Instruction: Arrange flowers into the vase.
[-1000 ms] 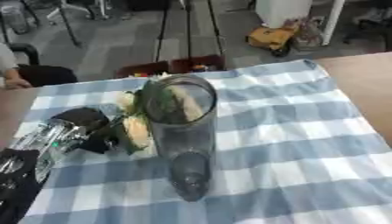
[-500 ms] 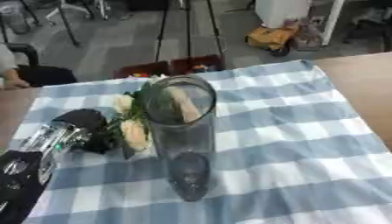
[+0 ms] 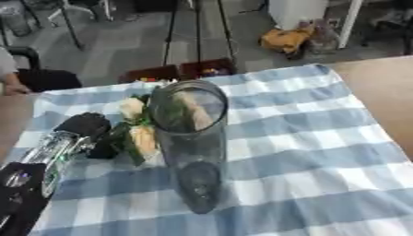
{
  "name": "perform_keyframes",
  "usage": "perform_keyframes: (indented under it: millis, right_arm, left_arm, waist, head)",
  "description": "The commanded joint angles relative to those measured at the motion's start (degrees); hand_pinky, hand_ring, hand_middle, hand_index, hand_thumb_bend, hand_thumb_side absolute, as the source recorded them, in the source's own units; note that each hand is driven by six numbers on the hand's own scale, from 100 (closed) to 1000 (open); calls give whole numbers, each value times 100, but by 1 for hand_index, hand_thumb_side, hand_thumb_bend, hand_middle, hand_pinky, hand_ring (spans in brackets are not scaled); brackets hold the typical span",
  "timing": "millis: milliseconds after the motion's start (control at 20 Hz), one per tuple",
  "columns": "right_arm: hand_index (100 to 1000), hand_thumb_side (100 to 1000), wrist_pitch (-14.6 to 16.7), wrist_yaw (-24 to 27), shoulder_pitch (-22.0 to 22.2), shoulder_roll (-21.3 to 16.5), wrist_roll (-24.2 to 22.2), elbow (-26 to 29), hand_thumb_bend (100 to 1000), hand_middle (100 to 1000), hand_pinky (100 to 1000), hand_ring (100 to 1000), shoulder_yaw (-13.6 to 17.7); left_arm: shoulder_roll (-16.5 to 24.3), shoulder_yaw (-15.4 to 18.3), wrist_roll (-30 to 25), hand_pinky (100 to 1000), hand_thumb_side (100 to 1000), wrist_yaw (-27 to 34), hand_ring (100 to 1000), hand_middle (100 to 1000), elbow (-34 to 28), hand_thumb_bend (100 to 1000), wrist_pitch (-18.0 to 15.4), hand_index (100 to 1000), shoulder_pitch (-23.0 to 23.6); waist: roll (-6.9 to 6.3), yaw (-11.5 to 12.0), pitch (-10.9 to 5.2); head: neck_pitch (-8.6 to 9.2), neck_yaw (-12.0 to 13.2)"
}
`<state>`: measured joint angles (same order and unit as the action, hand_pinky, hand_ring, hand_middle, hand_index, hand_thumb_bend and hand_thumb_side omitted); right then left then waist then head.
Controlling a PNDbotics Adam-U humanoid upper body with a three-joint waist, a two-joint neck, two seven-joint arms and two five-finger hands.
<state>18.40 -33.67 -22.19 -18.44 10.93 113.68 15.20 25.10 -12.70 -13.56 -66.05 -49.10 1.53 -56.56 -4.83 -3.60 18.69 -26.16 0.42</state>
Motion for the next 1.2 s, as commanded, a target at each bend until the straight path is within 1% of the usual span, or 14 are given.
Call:
perform_keyframes:
  millis: [50, 150, 250, 350, 450, 650, 800, 1200]
  right_arm:
    - [809, 886, 3, 11, -38, -76, 26, 91, 100, 589, 850, 811, 43]
    - [808, 887, 6, 15, -42, -76, 25, 91, 100, 589, 850, 810, 41]
    - [809, 886, 5, 17, -44, -76, 29, 91, 100, 588, 850, 810, 43]
    - [809, 886, 1, 19, -44, -73, 30, 91, 100, 588, 850, 810, 44]
    - [809, 886, 0, 19, -42, -70, 30, 91, 100, 588, 850, 811, 44]
    - [809, 885, -6, 21, -36, -64, 33, 91, 100, 588, 850, 811, 47]
    - [809, 884, -13, 22, -28, -64, 40, 91, 100, 587, 850, 811, 51]
    - [809, 884, -25, 22, -13, -52, 61, 91, 100, 586, 850, 810, 59]
  left_arm:
    - [61, 124, 457, 100, 835, 124, 100, 125, -38, 100, 149, 216, -135]
    - [41, 126, 755, 100, 833, 192, 100, 100, -31, 100, 230, 194, -145]
    - [32, 117, 976, 100, 825, 201, 100, 100, -23, 100, 292, 183, -148]
    - [20, 135, 1142, 100, 823, 228, 100, 100, -20, 100, 356, 153, -151]
    - [15, 153, 1309, 100, 781, 287, 100, 100, -38, 100, 418, 134, -152]
    - [16, 202, 1586, 100, 738, 446, 100, 100, -116, 100, 563, 115, -141]
    - [32, 266, 1751, 100, 716, 664, 100, 100, -267, 100, 679, 111, -129]
    - [132, 405, 2077, 100, 695, 1452, 100, 100, -926, 100, 1036, 103, -89]
  waist:
    - [25, -8, -101]
    - [29, -15, -98]
    - [32, -21, -96]
    - [34, -22, -97]
    - [35, -17, -101]
    - [39, -8, -110]
    - [43, -1, -115]
    - [53, 21, -145]
  head:
    - [49, 5]
    - [53, 7]
    - [53, 11]
    - [47, 10]
    - [43, 10]
    - [35, 5]
    - [20, -3]
    - [9, -15]
